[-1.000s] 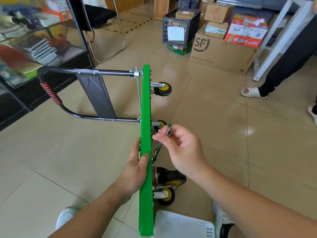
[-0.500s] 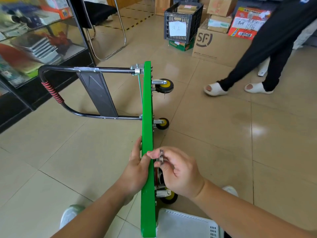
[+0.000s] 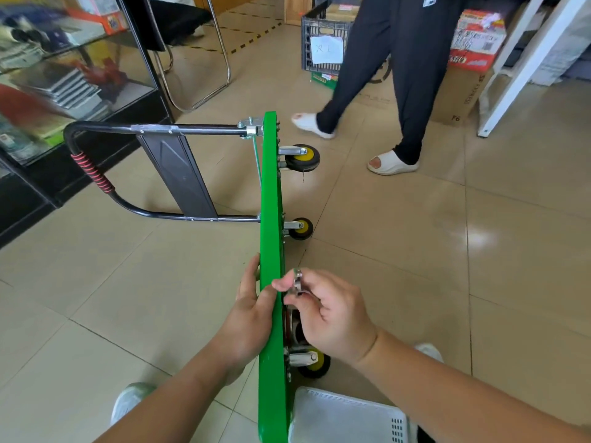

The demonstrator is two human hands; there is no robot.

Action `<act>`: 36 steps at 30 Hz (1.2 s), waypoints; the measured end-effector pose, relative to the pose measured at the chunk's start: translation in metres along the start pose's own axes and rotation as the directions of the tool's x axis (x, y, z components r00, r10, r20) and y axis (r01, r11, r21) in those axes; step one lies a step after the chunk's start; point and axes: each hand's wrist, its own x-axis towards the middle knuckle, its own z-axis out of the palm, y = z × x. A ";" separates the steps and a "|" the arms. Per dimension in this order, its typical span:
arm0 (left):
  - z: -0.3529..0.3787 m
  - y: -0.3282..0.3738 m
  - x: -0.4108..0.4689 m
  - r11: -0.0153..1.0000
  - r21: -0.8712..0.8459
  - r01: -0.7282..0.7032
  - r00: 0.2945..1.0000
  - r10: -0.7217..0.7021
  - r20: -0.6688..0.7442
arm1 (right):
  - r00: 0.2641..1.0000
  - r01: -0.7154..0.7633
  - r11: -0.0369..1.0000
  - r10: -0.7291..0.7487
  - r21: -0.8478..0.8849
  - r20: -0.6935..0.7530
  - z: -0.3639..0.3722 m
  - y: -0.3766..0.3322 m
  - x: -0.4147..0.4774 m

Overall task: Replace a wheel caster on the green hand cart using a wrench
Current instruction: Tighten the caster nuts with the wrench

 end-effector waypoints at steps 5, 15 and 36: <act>0.000 0.000 0.000 0.999 0.031 0.027 1.000 -0.026 -0.017 | 0.986 -0.154 0.988 0.153 0.014 0.061 -0.004 0.005 0.025; -0.001 -0.001 -0.001 1.000 0.020 0.012 1.000 -0.012 0.011 | 0.731 -0.680 0.718 0.647 0.151 0.215 0.000 0.019 0.082; 0.001 0.007 -0.007 0.999 0.004 0.038 0.999 -0.038 -0.021 | 0.976 -0.217 0.966 0.219 0.144 -0.002 -0.017 -0.028 -0.011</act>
